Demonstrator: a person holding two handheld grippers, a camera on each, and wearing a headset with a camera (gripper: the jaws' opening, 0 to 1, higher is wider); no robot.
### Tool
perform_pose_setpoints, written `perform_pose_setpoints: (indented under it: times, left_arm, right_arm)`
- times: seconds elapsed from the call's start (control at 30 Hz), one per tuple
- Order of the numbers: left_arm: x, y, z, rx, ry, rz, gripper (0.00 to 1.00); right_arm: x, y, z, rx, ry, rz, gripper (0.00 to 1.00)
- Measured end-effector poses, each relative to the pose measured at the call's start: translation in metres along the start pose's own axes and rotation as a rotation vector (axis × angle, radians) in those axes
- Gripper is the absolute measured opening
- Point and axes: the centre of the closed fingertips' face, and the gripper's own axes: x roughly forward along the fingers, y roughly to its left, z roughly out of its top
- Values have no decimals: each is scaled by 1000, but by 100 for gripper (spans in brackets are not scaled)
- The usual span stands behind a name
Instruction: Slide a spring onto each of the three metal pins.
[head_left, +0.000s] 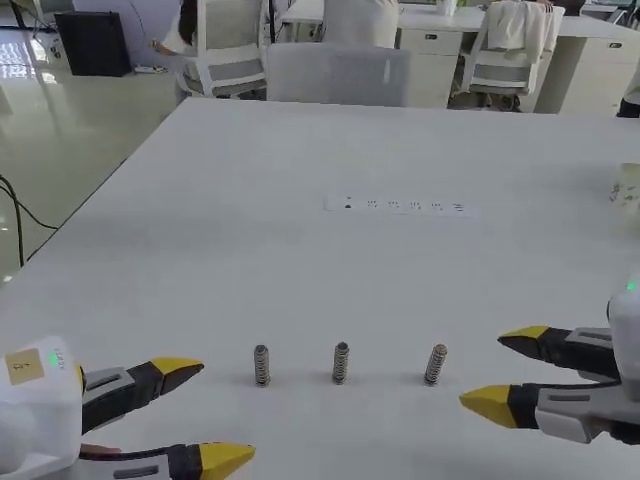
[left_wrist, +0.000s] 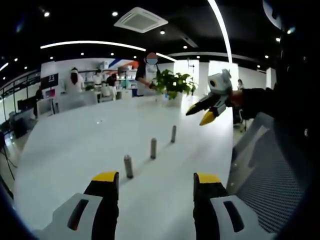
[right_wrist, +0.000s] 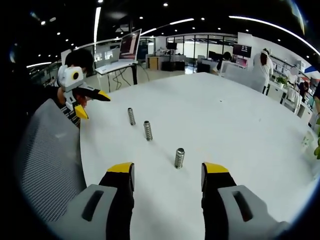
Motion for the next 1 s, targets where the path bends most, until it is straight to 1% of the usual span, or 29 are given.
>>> perform_pose_setpoints:
  times: [0.2,0.37,0.53,0.67,0.87,1.0]
  left_arm:
    - [1,2,-4,-10,5,2,55]
    - [1,3,-6,-14,6,5,55]
    - [1,3,-6,-14,6,8,56]
    - [1,3,-7,-15,6,10,56]
    - [1,3,-11,-22,8,10,56]
    - [1,2,-11,-21,9,9,56]
  right_arm:
    - [1,0,-8,16,-2,2,55]
    - [3,3,-19,21,20,4,56]
    - [5,5,-20,33,8,7,56]
    - [7,6,-23,33,19,11,57]
    - [9,9,-23,29,16,17,58]
    - [10,10,-24,31,22,21,58]
